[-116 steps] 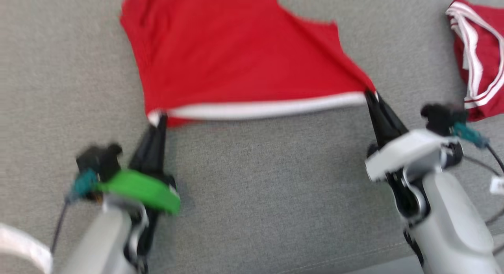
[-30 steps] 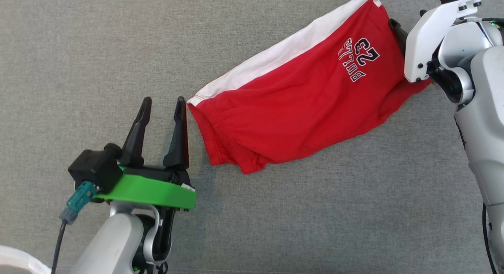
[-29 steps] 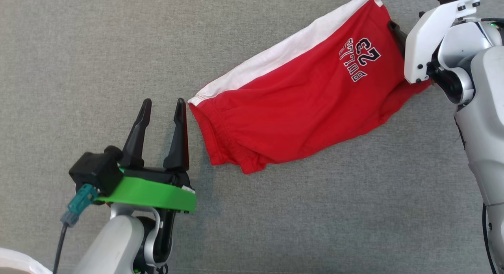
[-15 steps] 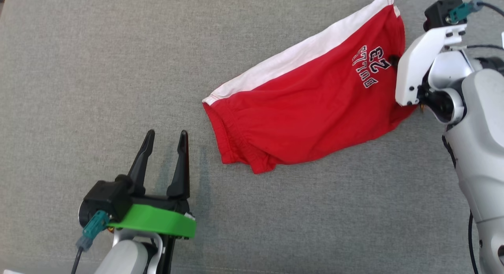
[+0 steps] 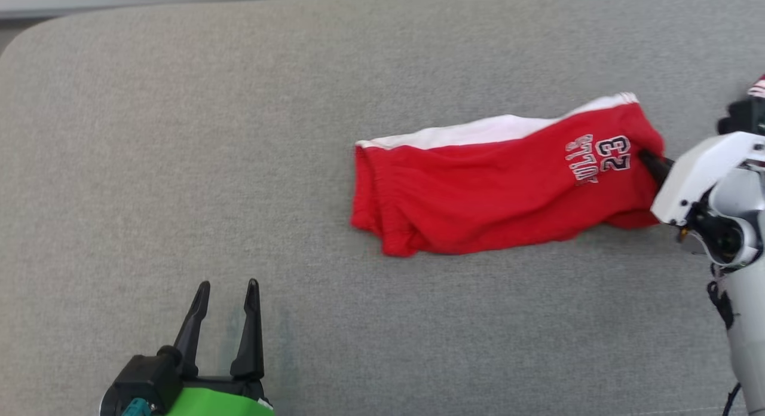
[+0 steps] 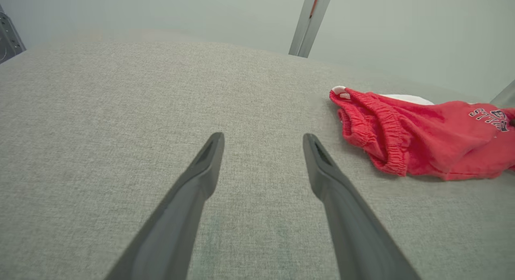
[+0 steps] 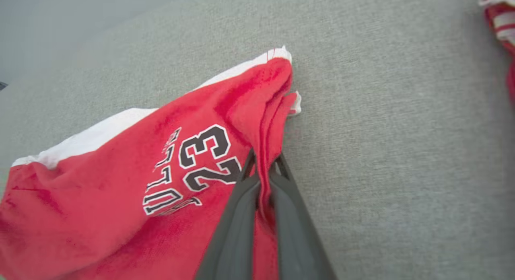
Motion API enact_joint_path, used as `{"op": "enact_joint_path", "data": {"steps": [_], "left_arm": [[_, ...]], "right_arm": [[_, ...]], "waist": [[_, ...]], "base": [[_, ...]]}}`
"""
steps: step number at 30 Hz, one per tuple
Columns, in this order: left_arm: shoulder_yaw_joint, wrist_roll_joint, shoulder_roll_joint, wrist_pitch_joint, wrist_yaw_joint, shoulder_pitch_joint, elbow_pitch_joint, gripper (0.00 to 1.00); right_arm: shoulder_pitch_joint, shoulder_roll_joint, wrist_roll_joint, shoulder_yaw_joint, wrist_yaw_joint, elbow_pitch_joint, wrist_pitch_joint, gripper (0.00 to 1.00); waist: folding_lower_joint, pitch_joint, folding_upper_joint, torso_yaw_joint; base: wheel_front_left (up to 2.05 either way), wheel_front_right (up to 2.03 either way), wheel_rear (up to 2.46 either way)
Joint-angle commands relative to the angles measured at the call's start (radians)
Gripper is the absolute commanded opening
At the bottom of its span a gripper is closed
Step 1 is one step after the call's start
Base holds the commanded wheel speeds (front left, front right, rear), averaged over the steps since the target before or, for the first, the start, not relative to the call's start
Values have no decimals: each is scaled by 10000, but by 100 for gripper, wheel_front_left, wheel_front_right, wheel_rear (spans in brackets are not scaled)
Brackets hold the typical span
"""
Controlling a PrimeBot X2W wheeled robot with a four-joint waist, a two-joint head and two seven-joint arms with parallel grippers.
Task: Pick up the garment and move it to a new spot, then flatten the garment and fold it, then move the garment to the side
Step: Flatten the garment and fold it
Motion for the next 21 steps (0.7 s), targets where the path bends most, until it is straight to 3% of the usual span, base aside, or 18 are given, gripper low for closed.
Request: {"op": "enact_joint_path", "data": {"steps": [1, 4, 8, 15, 21], "left_arm": [[116, 145, -106, -30, -118, 162, 36, 100], [251, 217, -384, -31, -323, 351, 177, 100], [279, 323, -699, -29, -585, 415, 402, 100], [375, 385, -1129, -31, -947, 269, 781, 100], [244, 401, -1359, -32, -1216, -109, 1167, 100]], "right_arm": [[136, -58, -51, -228, -15, -94, -141, 0], [83, -131, -247, -699, -13, -260, -343, 0], [-289, -125, -374, -533, -8, -897, -176, 0], [-706, 534, -238, 1783, -8, -1987, 1167, 0], [-287, 1090, -495, 3389, -8, -1532, 1560, 0]], "waist": [[0, -525, 0, -507], [0, -592, 0, -473], [0, -665, 0, -309], [0, -594, 0, 45], [0, -565, 0, 597]], "base": [[0, 0, 0], [0, 0, 0], [0, 0, 0], [0, 0, 0], [0, 0, 0]]}}
